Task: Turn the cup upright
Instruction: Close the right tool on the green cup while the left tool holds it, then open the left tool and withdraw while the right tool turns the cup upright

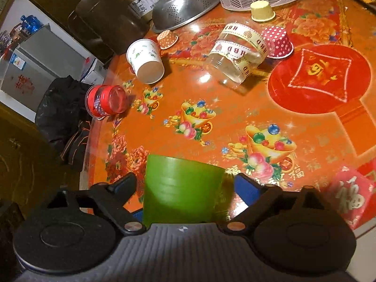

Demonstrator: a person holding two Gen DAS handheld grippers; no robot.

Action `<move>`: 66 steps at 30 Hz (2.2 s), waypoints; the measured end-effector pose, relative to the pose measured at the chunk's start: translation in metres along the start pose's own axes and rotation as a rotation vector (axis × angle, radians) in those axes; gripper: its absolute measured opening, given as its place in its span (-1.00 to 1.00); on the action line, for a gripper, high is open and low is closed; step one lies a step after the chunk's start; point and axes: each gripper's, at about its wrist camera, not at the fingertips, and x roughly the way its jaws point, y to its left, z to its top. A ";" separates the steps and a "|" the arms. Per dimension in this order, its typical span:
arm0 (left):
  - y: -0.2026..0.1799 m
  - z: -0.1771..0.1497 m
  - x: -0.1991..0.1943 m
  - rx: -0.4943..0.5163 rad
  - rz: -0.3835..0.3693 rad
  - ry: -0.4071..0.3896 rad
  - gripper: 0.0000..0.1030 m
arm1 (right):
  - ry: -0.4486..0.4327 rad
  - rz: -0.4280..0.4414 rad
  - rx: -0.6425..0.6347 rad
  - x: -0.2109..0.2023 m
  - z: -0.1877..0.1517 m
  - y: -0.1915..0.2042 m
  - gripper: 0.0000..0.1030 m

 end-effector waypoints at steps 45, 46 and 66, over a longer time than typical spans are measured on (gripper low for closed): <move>0.047 -0.017 -0.074 0.053 -0.073 -0.226 0.86 | -0.009 -0.005 -0.068 0.006 -0.003 0.018 0.47; 0.053 -0.015 -0.078 0.043 -0.085 -0.246 0.86 | -0.021 -0.008 -0.075 0.004 -0.004 0.019 0.47; 0.091 -0.004 -0.104 -0.018 -0.156 -0.389 0.86 | -0.498 -0.142 -0.329 -0.043 -0.043 0.045 0.45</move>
